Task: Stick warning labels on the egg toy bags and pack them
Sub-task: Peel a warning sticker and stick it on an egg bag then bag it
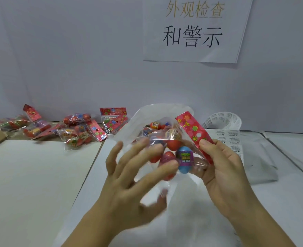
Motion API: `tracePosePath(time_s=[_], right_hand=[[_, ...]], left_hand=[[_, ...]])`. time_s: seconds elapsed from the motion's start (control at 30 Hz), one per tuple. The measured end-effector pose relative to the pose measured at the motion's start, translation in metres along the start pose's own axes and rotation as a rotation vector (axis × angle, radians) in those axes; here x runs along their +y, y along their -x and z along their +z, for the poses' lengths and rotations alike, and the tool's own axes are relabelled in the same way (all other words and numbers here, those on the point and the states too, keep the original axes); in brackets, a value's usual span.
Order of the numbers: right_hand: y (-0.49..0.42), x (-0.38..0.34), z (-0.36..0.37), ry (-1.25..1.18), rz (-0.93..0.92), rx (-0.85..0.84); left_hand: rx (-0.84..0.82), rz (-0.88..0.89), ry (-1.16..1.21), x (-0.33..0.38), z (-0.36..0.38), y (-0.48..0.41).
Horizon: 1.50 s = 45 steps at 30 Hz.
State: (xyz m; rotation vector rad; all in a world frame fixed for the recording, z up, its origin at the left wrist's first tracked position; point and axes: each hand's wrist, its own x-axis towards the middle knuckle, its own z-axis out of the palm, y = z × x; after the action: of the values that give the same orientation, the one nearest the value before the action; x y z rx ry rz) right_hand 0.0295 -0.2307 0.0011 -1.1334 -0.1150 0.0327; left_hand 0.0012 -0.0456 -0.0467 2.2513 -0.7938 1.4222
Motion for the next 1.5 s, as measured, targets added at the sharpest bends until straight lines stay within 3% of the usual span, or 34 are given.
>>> tracePosePath(time_s=[0.1,0.2,0.27,0.3,0.37,0.77,0.9,1.0,1.03,1.13,1.23,1.3,1.4,1.5], right_hand=[[-0.003,-0.001,-0.004,0.021,-0.003,-0.022],[-0.004,-0.002,-0.006,0.109,-0.01,-0.108],[-0.003,-0.002,-0.007,0.199,-0.001,-0.166],[-0.003,-0.002,-0.008,0.239,0.007,-0.175],[-0.005,-0.003,-0.009,0.306,0.017,-0.163],[-0.01,-0.001,-0.012,0.327,-0.111,-0.026],[-0.009,0.003,-0.009,-0.008,-0.039,-0.143],[-0.004,0.014,-0.002,0.029,-0.021,-0.23],[-0.002,0.019,0.001,0.118,-0.051,-0.244],[0.0,0.029,0.01,0.191,-0.005,-0.259],[0.002,0.032,0.011,0.036,0.055,-0.336],[0.007,0.033,0.012,0.011,0.006,-0.413],[0.011,0.029,0.013,0.044,-0.032,-0.324],[0.01,0.017,0.01,0.105,-0.058,-0.199]], left_hand=[[-0.07,-0.317,0.49,0.009,-0.006,-0.01],[0.085,-0.95,1.15,0.018,-0.01,-0.024],[-0.071,-1.228,1.385,0.016,-0.006,-0.027],[-0.187,-1.262,1.41,0.015,-0.005,-0.027],[-0.301,-1.291,1.39,0.015,-0.005,-0.028],[-0.284,-1.408,1.37,0.01,-0.007,-0.027],[-0.136,-1.393,1.609,0.003,-0.004,-0.026],[-0.108,-1.33,1.98,0.004,-0.003,-0.029],[-0.163,-1.315,1.968,0.005,-0.003,-0.028],[-0.303,-1.401,1.542,0.013,0.002,-0.024],[-0.225,-1.383,1.253,0.014,0.005,-0.021],[-0.229,-1.241,1.133,0.013,0.004,-0.02],[-0.151,-1.209,1.141,0.01,0.0,-0.019],[-0.006,-1.312,1.419,0.009,-0.007,-0.024]])
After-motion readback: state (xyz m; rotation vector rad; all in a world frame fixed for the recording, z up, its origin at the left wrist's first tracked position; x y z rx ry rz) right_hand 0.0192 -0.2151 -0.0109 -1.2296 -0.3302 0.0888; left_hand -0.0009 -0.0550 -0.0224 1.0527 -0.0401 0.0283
